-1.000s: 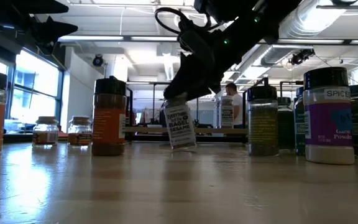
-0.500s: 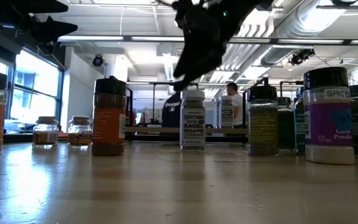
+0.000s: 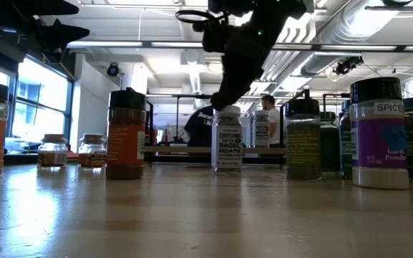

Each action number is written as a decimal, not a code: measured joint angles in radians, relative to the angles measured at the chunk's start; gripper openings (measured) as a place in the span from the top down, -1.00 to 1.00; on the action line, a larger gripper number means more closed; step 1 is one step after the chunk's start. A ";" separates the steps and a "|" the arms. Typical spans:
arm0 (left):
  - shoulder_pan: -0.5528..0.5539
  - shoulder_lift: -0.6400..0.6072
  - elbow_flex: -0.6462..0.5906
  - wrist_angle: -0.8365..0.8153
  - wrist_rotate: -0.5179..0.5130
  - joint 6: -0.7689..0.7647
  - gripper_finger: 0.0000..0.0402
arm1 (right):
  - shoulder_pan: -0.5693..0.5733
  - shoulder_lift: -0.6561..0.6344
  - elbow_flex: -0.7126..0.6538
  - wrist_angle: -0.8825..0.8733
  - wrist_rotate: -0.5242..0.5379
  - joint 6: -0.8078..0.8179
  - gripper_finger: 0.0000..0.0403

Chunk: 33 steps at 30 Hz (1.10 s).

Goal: Shelf spices
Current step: Put the top white seasoning bottle on the shelf aligned with the other white seasoning bottles

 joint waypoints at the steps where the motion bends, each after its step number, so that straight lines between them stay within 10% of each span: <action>1: 0.000 0.000 0.000 0.000 0.000 0.000 -0.01 | 0.000 0.004 0.000 -0.001 -0.001 -0.008 -0.49; 15: 0.000 0.000 0.000 -0.004 0.000 0.000 -0.01 | 0.007 0.014 0.033 -0.074 0.003 0.014 0.07; 22: 0.000 0.000 0.000 -0.004 0.000 0.000 -0.01 | -0.012 -0.023 0.241 -0.360 0.172 -0.063 0.07; 33: 0.000 0.001 0.000 -0.015 0.000 0.001 -0.01 | -0.343 -0.053 0.295 -0.561 0.047 -0.202 0.07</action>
